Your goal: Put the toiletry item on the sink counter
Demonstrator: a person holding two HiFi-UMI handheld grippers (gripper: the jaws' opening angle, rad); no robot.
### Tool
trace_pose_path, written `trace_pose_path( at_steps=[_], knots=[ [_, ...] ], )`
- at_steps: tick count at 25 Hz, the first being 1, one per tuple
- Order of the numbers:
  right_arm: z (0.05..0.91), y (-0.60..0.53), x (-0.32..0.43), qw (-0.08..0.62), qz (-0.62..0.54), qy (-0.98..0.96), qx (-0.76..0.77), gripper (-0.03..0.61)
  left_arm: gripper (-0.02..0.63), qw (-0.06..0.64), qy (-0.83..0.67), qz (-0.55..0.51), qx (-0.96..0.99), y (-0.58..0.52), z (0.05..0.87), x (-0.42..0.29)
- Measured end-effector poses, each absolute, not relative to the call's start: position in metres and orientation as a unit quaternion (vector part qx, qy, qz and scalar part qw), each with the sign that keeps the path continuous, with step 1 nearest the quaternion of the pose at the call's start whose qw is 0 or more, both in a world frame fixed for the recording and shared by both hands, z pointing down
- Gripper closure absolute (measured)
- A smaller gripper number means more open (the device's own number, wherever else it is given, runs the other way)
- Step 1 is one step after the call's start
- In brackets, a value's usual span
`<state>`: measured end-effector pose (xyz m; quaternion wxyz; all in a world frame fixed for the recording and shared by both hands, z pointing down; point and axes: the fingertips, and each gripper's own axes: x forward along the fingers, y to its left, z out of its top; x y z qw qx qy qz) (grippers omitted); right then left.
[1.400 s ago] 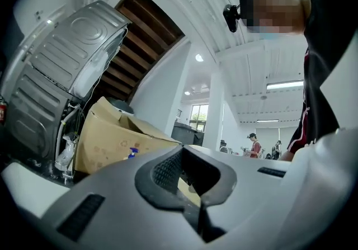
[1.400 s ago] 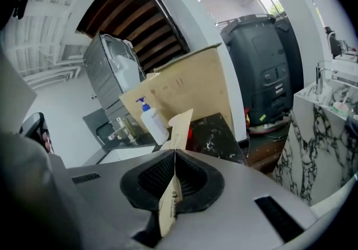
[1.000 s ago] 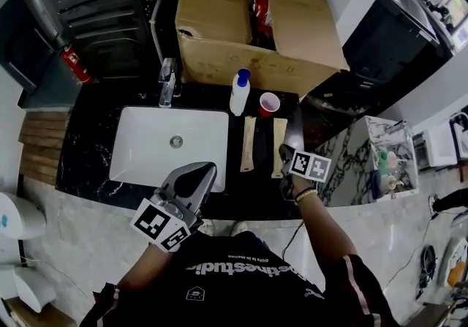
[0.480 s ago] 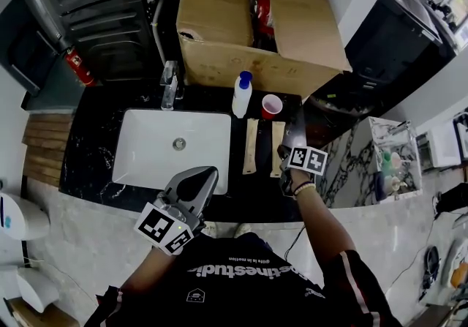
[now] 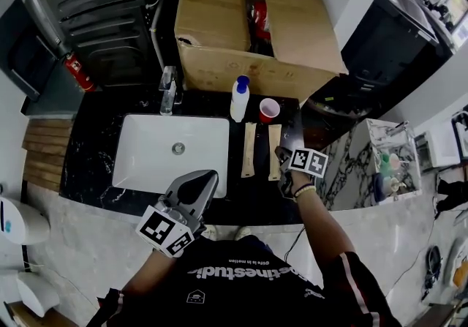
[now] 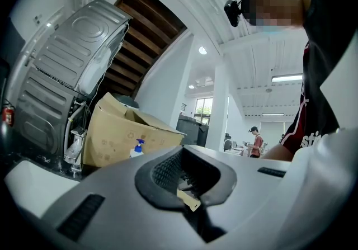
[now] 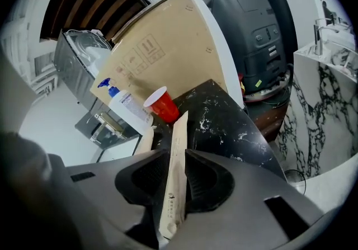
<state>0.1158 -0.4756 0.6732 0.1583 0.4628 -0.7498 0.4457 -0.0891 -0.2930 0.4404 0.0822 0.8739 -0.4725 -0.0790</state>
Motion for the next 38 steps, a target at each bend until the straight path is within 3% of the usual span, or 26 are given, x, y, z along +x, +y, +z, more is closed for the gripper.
trace_pose_path(
  at_steps=[8, 12, 24, 38],
  knots=[
    [0.621, -0.482, 0.148, 0.109, 0.402, -0.76, 0.499, 0.462, 0.601, 0.078, -0.468, -0.08, 0.877, -0.297, 0.435, -0.085],
    [0.558, -0.477, 0.154, 0.08, 0.325, -0.793, 0.509, 0.512, 0.601, 0.074, -0.464, -0.081, 0.879, -0.302, 0.429, -0.082],
    [0.352, -0.367, 0.085, -0.039, 0.084, -0.917, 0.389, 0.54, 0.601, 0.033, -0.445, -0.097, 0.89, -0.334, 0.386, -0.072],
    [0.33, -0.321, 0.086, -0.048, 0.045, -0.922, 0.382, 0.54, 0.601, 0.017, -0.406, -0.091, 0.909, -0.331, 0.366, -0.043]
  ],
)
